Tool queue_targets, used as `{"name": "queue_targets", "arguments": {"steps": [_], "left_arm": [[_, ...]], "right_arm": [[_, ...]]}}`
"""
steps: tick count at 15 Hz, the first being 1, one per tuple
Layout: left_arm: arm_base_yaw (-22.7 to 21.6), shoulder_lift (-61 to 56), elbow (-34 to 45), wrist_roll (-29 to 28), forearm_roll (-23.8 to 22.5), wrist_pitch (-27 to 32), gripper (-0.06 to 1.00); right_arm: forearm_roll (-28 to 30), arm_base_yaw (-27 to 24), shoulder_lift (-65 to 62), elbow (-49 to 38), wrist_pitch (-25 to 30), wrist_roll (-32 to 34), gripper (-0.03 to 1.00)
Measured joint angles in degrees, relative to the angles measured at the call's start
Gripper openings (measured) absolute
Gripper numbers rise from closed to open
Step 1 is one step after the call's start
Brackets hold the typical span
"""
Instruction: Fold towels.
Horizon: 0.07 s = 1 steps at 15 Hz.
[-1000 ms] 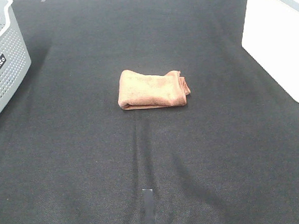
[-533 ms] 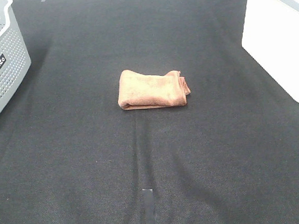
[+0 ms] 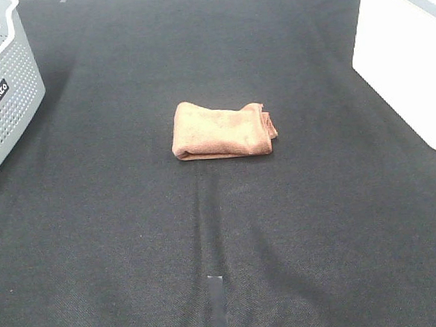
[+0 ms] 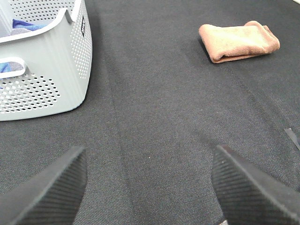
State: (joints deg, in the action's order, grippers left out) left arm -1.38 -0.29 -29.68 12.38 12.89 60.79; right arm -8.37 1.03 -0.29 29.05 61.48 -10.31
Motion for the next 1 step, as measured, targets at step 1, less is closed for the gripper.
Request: {"name": "queue_targets", "arguments": {"steps": [1], "left_arm": [[0.0, 0.0, 0.0, 0.0, 0.0, 0.0, 0.71]], "right_arm": [[0.0, 0.0, 0.0, 0.0, 0.0, 0.0, 0.84]]}}
